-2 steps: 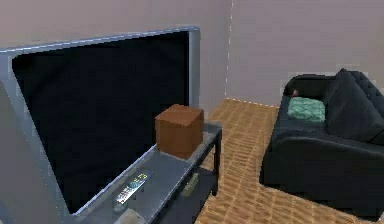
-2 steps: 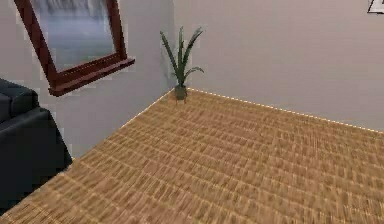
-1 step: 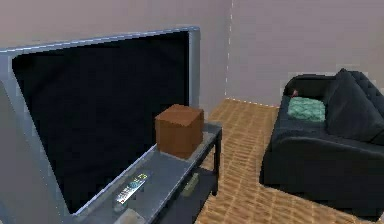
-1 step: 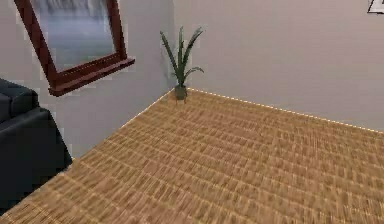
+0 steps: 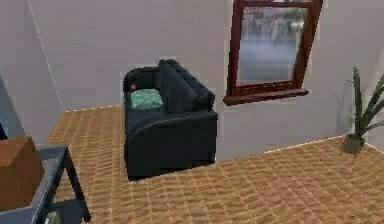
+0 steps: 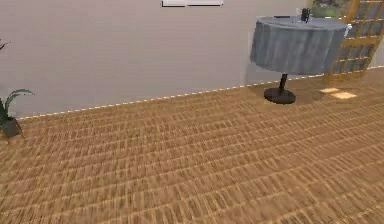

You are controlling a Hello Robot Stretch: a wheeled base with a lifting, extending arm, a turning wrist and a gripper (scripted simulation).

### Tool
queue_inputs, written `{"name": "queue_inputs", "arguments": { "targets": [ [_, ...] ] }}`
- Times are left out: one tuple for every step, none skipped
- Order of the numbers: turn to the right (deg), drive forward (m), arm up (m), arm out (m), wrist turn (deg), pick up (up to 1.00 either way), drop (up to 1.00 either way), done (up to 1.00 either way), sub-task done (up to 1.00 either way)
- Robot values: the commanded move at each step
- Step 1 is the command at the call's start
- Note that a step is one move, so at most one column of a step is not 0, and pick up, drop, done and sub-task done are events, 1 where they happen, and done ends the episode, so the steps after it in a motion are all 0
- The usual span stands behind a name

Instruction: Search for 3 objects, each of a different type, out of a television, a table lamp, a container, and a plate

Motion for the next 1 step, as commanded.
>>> {"name": "queue_inputs", "arguments": {
  "targets": [
    [45.0, 0.00, 0.00, 0.00, 0.0, 0.00, 0.00, 0.00, 0.00]
  ]
}}
